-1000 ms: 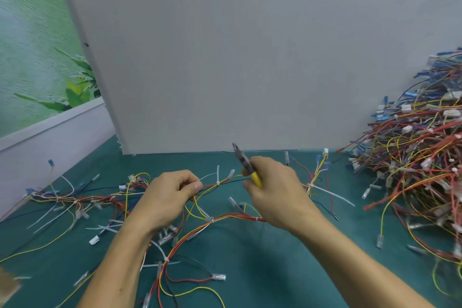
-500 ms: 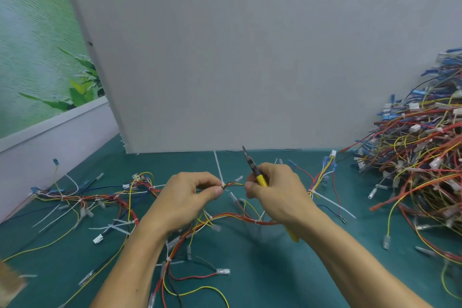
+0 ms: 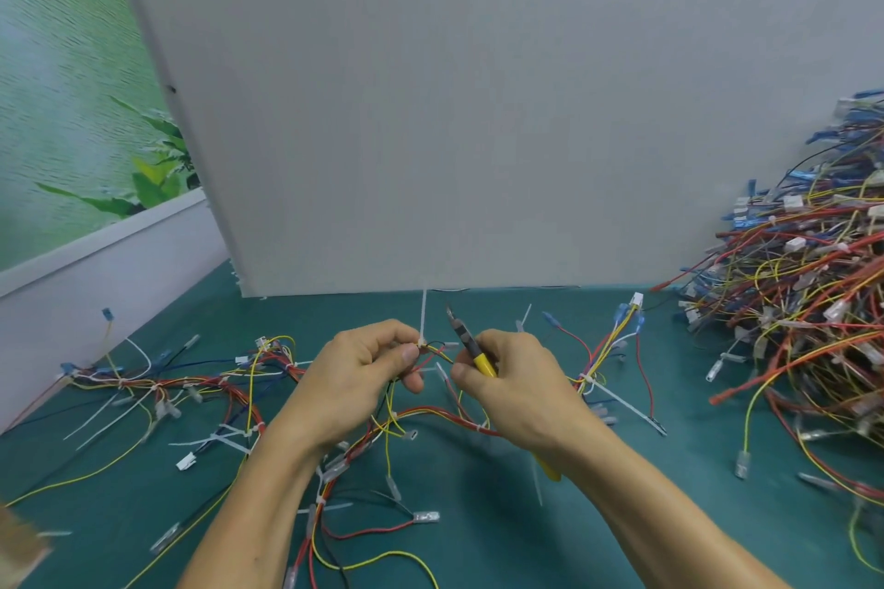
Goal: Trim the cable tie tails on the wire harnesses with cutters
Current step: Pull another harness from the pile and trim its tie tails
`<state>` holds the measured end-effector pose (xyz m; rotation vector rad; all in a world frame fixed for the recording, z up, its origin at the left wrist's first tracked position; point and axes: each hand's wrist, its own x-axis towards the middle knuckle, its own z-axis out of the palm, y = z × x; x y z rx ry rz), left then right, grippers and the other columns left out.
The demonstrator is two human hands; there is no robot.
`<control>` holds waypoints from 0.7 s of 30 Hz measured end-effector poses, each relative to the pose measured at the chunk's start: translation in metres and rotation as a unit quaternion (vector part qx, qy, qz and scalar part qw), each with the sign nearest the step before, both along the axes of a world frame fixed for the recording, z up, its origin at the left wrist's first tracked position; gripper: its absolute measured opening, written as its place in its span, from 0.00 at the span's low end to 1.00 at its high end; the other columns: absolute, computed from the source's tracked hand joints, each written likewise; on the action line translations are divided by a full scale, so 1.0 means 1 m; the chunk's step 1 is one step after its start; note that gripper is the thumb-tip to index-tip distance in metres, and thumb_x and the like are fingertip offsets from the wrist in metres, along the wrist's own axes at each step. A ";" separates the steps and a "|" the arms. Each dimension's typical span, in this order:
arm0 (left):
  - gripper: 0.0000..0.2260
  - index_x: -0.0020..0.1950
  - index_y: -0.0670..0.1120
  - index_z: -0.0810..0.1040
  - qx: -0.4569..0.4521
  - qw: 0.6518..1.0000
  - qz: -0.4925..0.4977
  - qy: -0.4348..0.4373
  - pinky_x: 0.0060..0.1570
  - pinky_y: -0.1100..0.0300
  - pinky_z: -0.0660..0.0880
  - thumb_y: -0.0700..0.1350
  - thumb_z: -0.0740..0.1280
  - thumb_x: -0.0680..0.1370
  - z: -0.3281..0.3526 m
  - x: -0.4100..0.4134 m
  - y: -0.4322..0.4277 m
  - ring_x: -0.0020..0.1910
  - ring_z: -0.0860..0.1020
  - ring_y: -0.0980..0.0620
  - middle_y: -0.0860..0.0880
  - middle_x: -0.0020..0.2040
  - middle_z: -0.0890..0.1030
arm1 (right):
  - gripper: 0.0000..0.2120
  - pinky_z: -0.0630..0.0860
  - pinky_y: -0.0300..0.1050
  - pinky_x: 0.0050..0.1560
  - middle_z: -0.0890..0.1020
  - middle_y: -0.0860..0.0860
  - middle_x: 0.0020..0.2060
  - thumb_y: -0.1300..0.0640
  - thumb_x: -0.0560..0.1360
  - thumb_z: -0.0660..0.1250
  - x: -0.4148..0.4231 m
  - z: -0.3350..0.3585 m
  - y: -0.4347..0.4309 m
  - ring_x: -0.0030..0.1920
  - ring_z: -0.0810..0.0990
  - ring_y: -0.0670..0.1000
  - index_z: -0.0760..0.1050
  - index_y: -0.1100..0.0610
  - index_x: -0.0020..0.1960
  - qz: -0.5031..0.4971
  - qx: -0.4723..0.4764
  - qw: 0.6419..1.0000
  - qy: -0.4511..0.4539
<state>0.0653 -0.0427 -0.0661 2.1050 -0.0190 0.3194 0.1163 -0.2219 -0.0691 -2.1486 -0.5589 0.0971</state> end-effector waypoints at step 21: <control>0.13 0.42 0.57 0.82 0.028 0.999 -0.002 0.021 0.57 0.48 0.75 0.39 0.66 0.78 0.003 -0.002 -0.001 0.43 0.82 0.53 0.50 0.38 0.84 | 0.06 0.68 0.41 0.29 0.80 0.49 0.28 0.60 0.76 0.68 0.004 0.009 0.002 0.28 0.69 0.48 0.76 0.59 0.41 0.030 0.148 0.960 0.237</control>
